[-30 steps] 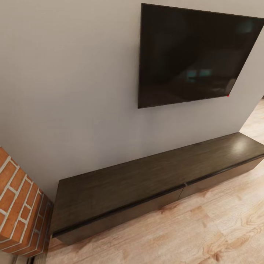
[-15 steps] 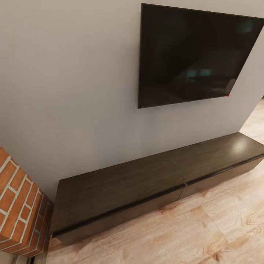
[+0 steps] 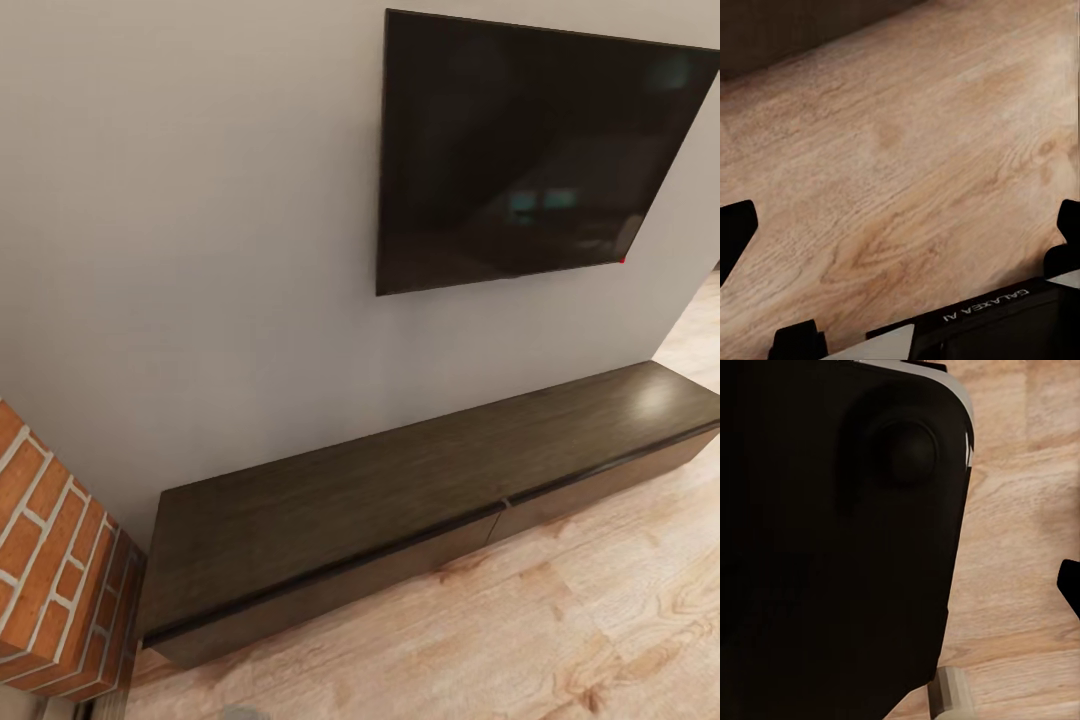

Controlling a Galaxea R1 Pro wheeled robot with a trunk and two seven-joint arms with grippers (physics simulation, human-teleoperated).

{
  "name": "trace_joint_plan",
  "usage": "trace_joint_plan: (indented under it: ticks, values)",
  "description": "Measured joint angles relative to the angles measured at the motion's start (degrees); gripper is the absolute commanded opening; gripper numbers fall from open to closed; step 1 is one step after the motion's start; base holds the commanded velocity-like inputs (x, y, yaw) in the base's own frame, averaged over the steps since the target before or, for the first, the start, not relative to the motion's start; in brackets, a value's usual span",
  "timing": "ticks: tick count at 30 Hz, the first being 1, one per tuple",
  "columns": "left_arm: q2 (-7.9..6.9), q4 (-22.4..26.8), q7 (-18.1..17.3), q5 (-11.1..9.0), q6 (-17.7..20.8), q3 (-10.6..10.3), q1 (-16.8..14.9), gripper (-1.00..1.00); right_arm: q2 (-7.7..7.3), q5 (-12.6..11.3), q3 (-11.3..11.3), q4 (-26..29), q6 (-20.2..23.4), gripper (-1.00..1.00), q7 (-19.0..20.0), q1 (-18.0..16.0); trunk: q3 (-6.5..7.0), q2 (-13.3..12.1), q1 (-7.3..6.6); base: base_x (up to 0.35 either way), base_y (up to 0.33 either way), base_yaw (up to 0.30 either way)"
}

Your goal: Place each of the two pumpkins and all three candles from the living room inside a cabinet in the living room (use any cabinet), then make sure every cabinet is closed, and position the cauldron so it is next to a table in the living room.

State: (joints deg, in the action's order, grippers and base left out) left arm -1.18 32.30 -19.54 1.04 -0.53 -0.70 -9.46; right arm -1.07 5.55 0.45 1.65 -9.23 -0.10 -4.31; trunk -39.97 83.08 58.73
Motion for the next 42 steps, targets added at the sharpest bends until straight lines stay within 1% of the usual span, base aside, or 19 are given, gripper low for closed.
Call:
trace_joint_plan:
  ticks: [3, 8, 11, 13, 14, 17, 18, 20, 22, 26, 29, 31, 39, 40, 42]
  values:
    - [0.08, 3.40, -0.14, 0.00, 0.12, 0.00, -0.23, 1.00, 0.01, -0.01, -0.01, 0.02, 0.00, 1.00, 0.01, 0.00, 0.00, 0.00, 0.00, 0.000, 0.000, 0.000]
    - [0.11, 6.45, -0.68, 0.00, 0.37, -0.04, -0.47, 1.00, 0.08, 0.06, -0.01, 0.02, 0.00, 1.00, 0.01, 0.00, 0.00, 0.00, 0.00, 0.000, 0.000, 0.000]
    - [0.12, 7.63, -3.42, -0.02, 0.50, -0.04, -0.90, 1.00, 0.08, 0.07, -0.01, 0.00, 0.00, 1.00, 0.01, 0.00, 0.00, 0.00, 0.00, 0.000, 0.000, 0.000]
    - [0.14, 7.91, -6.59, -0.07, 0.63, -0.02, -1.78, 1.00, 0.04, 0.08, -0.01, 0.01, 0.00, 1.00, 0.01, 0.00, 0.00, 0.00, 0.00, 0.000, 0.000, 0.000]
    - [0.17, 7.93, -7.16, -0.06, 0.65, -0.02, -1.96, 1.00, 0.04, 0.08, -0.01, 0.02, 0.00, 1.00, 0.01, 0.00, 0.00, 0.00, 0.00, 0.000, 0.000, 0.000]
    - [0.68, 8.05, -9.13, -0.07, 0.74, -0.01, -2.51, 1.00, 0.02, 0.08, -0.01, 0.02, 0.00, 1.00, 0.01, 0.00, 0.00, 0.00, 0.00, 0.000, 0.000, 0.000]
    - [0.91, 8.14, -10.27, -0.08, 0.80, -0.01, -2.73, 1.00, 0.02, 0.08, -0.01, 0.02, 0.00, 1.00, 0.01, 0.00, 0.00, 0.00, 0.00, 0.000, 0.000, 0.000]
    - [1.42, 8.39, -13.86, -0.11, 0.96, -0.02, -3.52, 1.00, 0.01, 0.08, -0.01, 0.02, 0.00, 1.00, 0.01, 0.00, 0.00, 0.00, 0.00, 0.000, 0.000, 0.000]
    - [1.80, 8.64, -16.13, -0.10, 1.90, -0.01, -3.88, 1.00, 0.01, 0.04, -0.01, 0.02, 0.00, 1.00, -0.02, 0.00, 0.00, 0.00, 0.00, 0.000, 0.000, 0.000]
    - [2.14, 9.41, -17.75, -0.13, 3.43, -0.07, -4.09, 1.00, 0.01, 0.00, -0.01, 0.02, 0.00, 1.00, -0.02, 0.00, 0.00, 0.00, 0.00, 0.000, 0.000, 0.000]
    - [2.72, 9.82, -20.60, -0.12, 3.98, -0.09, -4.14, 1.00, 0.06, -0.01, -0.03, 0.02, 0.00, 1.00, -0.04, 0.00, 0.00, 0.00, 0.00, 0.000, 0.000, 0.000]
    - [2.95, 10.00, -21.86, -0.09, 4.16, -0.09, -4.15, 1.00, 0.03, -0.01, -0.06, 0.02, 0.00, 1.00, -0.01, 0.00, 0.00, 0.00, 0.00, 0.000, 0.000, 0.000]
    - [3.36, 11.14, -22.81, -0.08, 4.31, -0.09, -4.16, 1.00, 0.06, -0.09, -0.12, 0.02, 0.00, 1.00, 0.01, 0.00, 0.00, 0.00, 0.00, 0.000, 0.000, 0.000]
    - [3.80, 12.41, -24.23, -0.18, 4.31, -0.33, -4.16, 1.00, 0.02, -0.02, -0.03, -0.02, 0.00, 1.00, 0.01, 0.00, 0.00, 0.00, 0.00, 0.000, 0.000, 0.000]
    - [4.14, 12.91, -25.02, -0.16, 4.34, -0.81, -4.16, 1.00, 0.02, -0.01, -0.02, -0.02, 0.00, 1.00, 0.01, 0.00, 0.00, 0.00, 0.00, 0.000, 0.000, 0.000]
